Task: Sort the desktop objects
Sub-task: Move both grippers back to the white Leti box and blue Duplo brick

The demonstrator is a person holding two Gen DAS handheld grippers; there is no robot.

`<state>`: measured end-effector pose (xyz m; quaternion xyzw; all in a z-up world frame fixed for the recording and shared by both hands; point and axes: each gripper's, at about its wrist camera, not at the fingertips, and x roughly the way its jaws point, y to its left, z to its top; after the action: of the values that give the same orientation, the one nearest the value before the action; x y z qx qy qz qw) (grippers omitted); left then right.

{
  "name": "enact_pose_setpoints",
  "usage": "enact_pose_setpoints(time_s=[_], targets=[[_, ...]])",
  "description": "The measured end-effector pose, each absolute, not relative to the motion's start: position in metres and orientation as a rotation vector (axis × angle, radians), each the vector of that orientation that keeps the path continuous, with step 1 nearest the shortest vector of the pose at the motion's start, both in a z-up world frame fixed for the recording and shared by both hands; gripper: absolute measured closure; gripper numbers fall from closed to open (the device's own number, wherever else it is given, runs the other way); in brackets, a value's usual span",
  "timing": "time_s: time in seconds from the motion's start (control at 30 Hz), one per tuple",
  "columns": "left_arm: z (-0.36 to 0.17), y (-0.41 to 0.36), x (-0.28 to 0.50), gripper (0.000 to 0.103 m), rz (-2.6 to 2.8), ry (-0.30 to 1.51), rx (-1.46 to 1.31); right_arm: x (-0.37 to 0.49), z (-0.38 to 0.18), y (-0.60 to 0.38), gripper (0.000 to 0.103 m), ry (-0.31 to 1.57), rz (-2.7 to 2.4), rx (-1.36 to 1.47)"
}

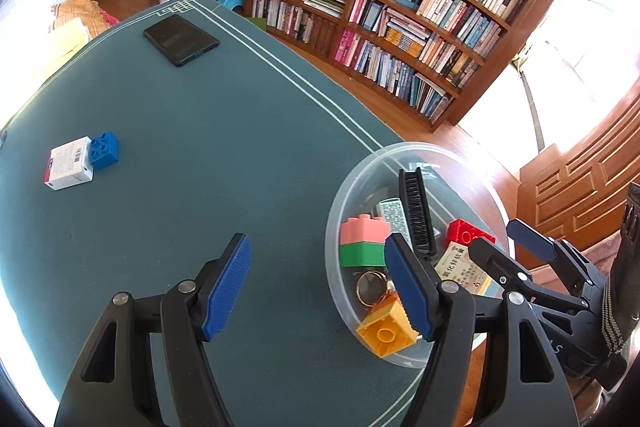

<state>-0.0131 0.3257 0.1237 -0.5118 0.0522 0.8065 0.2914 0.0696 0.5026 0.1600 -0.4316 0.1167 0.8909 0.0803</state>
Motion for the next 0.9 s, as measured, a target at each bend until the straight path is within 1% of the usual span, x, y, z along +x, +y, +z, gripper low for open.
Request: enact_pose_setpoints(time_s=[0.2, 0.4, 0.9], targets=[[0.121, 0.295, -0.027, 0.031, 2.215, 0.104, -1.409, 0.054, 0.165, 0.478, 0.025, 0.313, 2.730, -1.296], [0.118, 0.265, -0.039, 0.031, 2.278, 0.099, -1.429, 0.040, 0.161, 0.449, 0.025, 0.286, 2.766, -1.344], [0.095, 0.187, -0.078, 0.031, 2.344, -0.009, -1.539, 0.005, 0.140, 0.380, 0.023, 0.224, 2.804, -1.519]])
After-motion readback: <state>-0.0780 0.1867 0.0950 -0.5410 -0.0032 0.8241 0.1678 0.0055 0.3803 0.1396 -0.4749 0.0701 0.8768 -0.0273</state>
